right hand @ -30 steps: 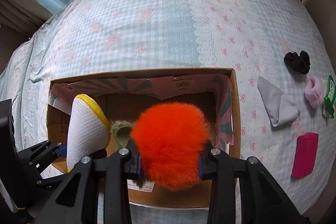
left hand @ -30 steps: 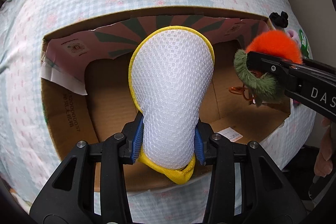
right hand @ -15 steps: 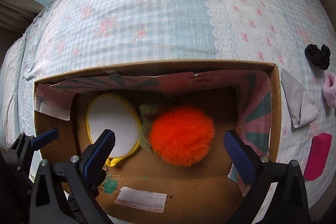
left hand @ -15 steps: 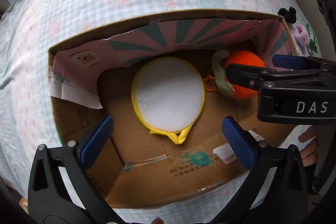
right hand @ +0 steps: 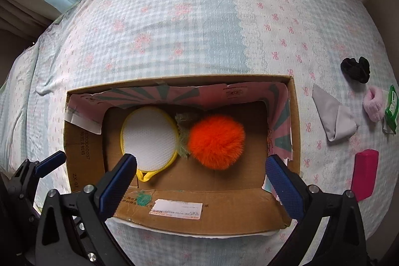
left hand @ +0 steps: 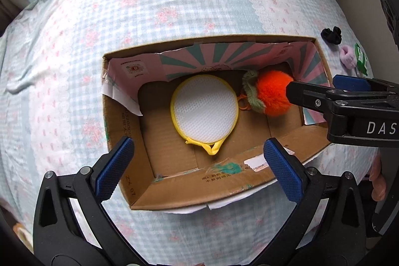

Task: Organize soft objects
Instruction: 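Lift both tools away from the box toward the remaining items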

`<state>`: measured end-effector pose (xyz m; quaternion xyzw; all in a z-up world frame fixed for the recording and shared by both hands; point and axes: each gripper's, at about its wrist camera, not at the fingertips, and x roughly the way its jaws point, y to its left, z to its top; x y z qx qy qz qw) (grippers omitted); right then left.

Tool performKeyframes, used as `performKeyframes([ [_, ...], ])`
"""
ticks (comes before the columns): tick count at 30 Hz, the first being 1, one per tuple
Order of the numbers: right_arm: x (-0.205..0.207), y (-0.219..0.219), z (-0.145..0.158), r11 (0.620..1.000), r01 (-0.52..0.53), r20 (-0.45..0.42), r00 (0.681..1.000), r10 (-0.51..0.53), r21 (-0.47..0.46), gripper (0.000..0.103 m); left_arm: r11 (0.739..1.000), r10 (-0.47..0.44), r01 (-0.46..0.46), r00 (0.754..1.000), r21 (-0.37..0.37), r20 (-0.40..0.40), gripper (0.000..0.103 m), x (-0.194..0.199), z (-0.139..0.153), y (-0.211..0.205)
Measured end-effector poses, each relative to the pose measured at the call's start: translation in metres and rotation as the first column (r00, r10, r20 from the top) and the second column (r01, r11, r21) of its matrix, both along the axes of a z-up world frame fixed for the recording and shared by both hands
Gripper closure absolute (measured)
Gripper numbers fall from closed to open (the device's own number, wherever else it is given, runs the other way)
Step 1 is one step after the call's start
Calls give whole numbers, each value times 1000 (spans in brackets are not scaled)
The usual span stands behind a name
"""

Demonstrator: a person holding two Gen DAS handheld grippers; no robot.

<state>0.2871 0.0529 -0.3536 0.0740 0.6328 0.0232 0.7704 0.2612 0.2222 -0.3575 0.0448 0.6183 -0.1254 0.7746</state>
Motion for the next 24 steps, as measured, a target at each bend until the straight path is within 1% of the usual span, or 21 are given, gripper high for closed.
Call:
performKeyframes([
  [5, -30, 0, 60, 999, -6, 106, 994, 9, -32, 0, 999, 42, -42, 994, -4, 100, 0, -29, 55, 6],
  [10, -68, 0, 129, 996, -32, 238, 970, 52, -86, 0, 995, 97, -92, 972, -33, 212, 0, -63, 121, 13],
  [13, -96, -1, 168, 991, -46, 307, 948, 82, -124, 0, 991, 130, -120, 945, -52, 300, 0, -89, 167, 16],
  [16, -128, -3, 206, 985, -29, 386, 918, 94, -170, 0, 988, 153, -141, 906, -60, 394, 0, -118, 212, 16],
  [18, -150, -7, 226, 983, -10, 431, 898, 90, -185, 0, 985, 170, -153, 879, -74, 446, 0, -136, 238, 17],
  [20, -167, -15, 241, 984, 15, 461, 885, 71, -180, 0, 983, 184, -162, 856, -88, 483, 0, -150, 256, 14],
  [24, -193, -34, 258, 986, 79, 511, 859, 8, -148, 0, 987, 160, -125, 836, -101, 525, 0, -167, 277, 1],
])
